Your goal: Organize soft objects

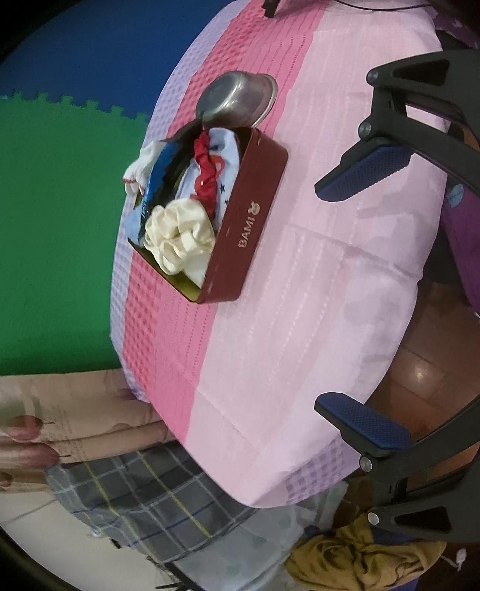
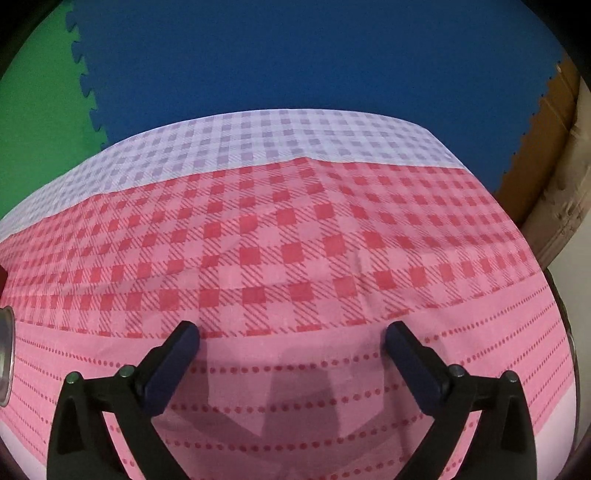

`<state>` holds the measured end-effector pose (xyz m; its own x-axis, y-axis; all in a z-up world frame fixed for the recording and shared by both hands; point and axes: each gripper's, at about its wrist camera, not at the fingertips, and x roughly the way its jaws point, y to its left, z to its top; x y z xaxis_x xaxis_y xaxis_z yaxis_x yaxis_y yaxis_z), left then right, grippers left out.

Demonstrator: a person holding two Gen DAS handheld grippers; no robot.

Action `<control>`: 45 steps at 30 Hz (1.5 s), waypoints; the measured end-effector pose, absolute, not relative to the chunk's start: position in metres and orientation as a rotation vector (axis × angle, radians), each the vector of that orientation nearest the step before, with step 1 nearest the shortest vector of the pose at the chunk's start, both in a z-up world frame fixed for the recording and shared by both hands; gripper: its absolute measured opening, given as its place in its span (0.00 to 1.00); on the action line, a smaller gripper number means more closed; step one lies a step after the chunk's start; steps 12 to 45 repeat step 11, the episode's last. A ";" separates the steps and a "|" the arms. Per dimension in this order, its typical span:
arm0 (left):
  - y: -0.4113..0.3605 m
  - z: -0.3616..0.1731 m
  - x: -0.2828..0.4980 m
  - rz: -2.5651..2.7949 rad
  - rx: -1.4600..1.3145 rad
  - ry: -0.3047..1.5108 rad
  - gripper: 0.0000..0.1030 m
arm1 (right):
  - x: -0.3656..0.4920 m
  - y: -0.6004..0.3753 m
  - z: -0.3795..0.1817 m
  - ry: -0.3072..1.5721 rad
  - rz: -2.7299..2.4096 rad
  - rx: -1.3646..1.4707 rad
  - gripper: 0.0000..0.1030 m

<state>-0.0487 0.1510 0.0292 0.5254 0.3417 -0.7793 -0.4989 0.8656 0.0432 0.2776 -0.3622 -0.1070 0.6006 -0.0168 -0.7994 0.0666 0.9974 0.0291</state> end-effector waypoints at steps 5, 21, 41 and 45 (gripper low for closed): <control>0.163 0.021 -0.048 0.536 -0.215 0.923 0.99 | 0.277 -0.368 -0.107 0.926 -0.047 0.061 1.00; 0.164 0.018 -0.045 0.555 -0.158 0.949 1.00 | 0.278 -0.363 -0.107 0.926 -0.048 0.058 1.00; 0.164 0.018 -0.045 0.555 -0.158 0.949 1.00 | 0.278 -0.363 -0.107 0.926 -0.048 0.058 1.00; 0.164 0.018 -0.045 0.555 -0.158 0.949 1.00 | 0.278 -0.363 -0.107 0.926 -0.048 0.058 1.00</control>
